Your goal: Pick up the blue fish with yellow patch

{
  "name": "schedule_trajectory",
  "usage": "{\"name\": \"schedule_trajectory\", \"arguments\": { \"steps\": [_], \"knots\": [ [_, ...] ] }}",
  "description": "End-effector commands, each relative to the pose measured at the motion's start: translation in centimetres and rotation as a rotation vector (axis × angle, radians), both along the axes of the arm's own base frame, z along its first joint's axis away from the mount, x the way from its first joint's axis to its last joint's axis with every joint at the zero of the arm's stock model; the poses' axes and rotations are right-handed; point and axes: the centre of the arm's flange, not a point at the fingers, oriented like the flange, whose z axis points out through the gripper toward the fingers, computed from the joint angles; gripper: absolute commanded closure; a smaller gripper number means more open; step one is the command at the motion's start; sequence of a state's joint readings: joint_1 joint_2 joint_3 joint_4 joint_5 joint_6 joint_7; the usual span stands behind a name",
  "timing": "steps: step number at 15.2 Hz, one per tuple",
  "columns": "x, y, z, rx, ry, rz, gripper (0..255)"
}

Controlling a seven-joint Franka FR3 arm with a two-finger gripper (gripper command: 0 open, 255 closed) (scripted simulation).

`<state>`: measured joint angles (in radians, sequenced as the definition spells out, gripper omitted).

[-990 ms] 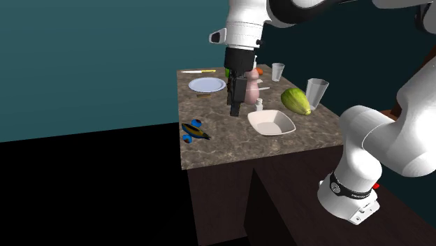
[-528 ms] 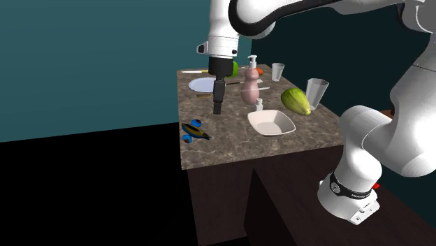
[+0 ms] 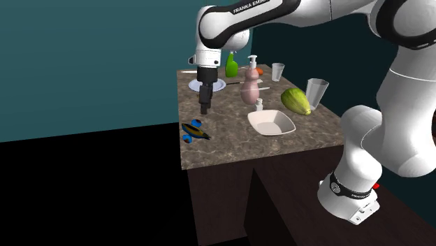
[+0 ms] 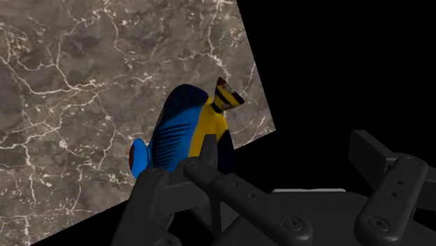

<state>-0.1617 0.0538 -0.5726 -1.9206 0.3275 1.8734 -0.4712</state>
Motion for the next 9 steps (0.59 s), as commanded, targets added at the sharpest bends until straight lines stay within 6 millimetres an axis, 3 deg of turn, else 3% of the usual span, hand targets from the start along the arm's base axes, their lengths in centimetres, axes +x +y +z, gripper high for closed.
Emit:
{"name": "schedule_trajectory", "arguments": {
  "steps": [1,9],
  "knots": [
    [0.2,-2.4,-1.5,0.016,0.006,-0.017,0],
    [1.3,-11.7,-7.9,0.078,0.032,-0.087,0]
  ]
}}
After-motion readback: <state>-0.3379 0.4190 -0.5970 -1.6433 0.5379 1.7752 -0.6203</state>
